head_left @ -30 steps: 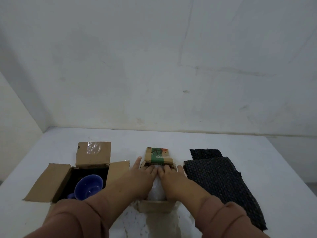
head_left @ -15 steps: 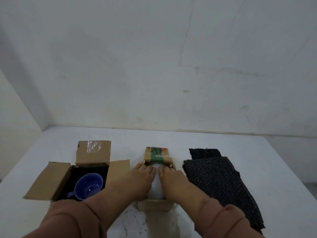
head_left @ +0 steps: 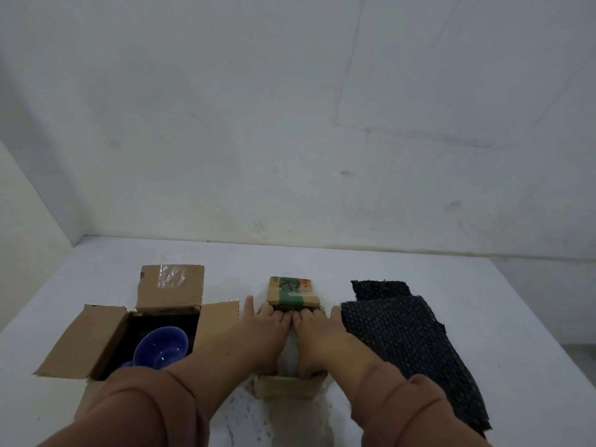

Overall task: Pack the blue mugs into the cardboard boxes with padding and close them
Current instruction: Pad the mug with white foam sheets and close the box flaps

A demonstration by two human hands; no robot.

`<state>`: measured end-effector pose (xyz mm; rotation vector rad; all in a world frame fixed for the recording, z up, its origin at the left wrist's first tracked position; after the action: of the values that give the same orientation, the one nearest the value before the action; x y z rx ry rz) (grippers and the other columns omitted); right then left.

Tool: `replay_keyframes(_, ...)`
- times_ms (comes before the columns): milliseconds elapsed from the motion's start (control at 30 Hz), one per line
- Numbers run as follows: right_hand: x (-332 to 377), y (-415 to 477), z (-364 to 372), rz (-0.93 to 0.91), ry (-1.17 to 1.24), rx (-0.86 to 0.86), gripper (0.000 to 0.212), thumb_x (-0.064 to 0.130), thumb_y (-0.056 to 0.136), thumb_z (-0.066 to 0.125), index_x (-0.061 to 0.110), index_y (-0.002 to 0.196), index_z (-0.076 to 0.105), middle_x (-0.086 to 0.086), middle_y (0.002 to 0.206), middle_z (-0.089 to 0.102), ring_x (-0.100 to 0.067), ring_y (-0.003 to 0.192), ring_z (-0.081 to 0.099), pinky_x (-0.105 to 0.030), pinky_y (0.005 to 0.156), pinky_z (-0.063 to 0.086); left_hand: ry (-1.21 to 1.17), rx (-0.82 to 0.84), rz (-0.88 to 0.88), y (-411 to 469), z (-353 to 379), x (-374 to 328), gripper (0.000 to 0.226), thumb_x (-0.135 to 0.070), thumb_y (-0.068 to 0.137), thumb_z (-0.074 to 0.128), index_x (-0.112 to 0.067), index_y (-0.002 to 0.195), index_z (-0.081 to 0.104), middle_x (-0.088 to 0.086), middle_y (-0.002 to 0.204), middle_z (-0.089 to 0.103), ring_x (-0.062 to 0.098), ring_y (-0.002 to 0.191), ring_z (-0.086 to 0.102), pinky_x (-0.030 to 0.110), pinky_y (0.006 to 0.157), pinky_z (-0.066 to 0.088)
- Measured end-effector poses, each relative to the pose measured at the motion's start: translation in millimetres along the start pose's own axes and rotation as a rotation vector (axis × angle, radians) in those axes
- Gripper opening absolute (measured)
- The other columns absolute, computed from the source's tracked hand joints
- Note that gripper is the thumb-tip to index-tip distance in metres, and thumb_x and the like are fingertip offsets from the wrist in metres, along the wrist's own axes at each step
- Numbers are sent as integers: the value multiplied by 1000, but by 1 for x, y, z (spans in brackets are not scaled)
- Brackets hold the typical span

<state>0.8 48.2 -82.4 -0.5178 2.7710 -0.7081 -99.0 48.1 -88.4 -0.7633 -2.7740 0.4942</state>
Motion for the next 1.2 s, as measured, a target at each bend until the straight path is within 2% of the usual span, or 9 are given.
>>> replay_keyframes(167,-9,-6,-6,-42,226,102,97,40,70,70,21,146,13,-8,137,34,-29,128,33,-54,108,24,-118,-60,59,-9,-2,5,92,-39,81,62,-13,150,6,7,154,22,27,142,14,54,115,-5)
replay_keyframes(267,-36,-9,-25,-66,788,65,53,20,73,69,18,124,54,-7,116,57,-25,109,55,-33,84,47,-362,-105,46,-22,-4,9,92,-26,83,64,-16,150,1,4,159,4,22,145,4,36,117,1)
replay_keyframes(367,-70,3,-30,214,1268,-185,26,11,79,61,12,104,67,-7,104,65,-21,95,61,-36,82,52,-702,-196,-89,-34,-4,10,83,-18,89,57,-19,151,1,-5,159,-8,17,146,3,27,114,15)
replay_keyframes(533,-67,37,-6,367,1506,-180,56,20,89,57,10,140,37,-9,143,40,-26,124,44,-32,90,40,-930,-167,-294,-42,4,-10,72,-10,93,45,-15,150,0,3,158,-15,24,146,-2,30,116,14)
replay_keyframes(700,-65,54,12,365,1817,-191,66,4,85,61,8,144,30,-14,143,40,-25,120,47,-33,100,43,-843,-131,-369,-45,14,-24,72,-21,94,46,-17,150,2,4,155,-26,28,146,-1,32,114,23)
replay_keyframes(900,-73,48,8,346,1824,-296,67,9,85,63,8,144,29,-13,145,40,-29,126,47,-43,106,41,-815,-170,-377,-47,15,-27,70,-25,94,47,-15,150,5,4,156,-24,27,146,6,29,111,26)
replay_keyframes(1000,-75,32,-3,285,1637,-371,31,17,86,62,12,116,61,-12,121,63,-21,102,60,-37,90,50,-808,-202,-362,-47,14,-27,70,-25,94,48,-15,150,8,5,156,-23,27,145,9,27,111,27)
replay_keyframes(1067,-74,18,-10,225,1519,-411,7,15,85,61,9,87,64,-12,98,67,-22,86,60,-33,73,47,-844,-226,-345,-46,13,-27,70,-23,93,49,-14,150,9,4,157,-22,26,146,6,26,111,26)
replay_keyframes(1200,-71,-9,-16,135,1240,-468,10,5,79,63,5,88,68,-14,92,67,-24,83,61,-33,71,48,-1199,-347,-309,-51,15,-24,63,-5,91,50,-13,147,21,6,159,0,25,146,9,34,114,29)
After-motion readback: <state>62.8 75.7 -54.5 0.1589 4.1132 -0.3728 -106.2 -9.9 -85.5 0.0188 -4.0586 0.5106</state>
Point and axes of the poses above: each hand's wrist, its own y-axis towards the middle knuckle, its own z-axis out of the palm, x = y × z, the point moved 4 cm from there along y, towards the middle knuckle
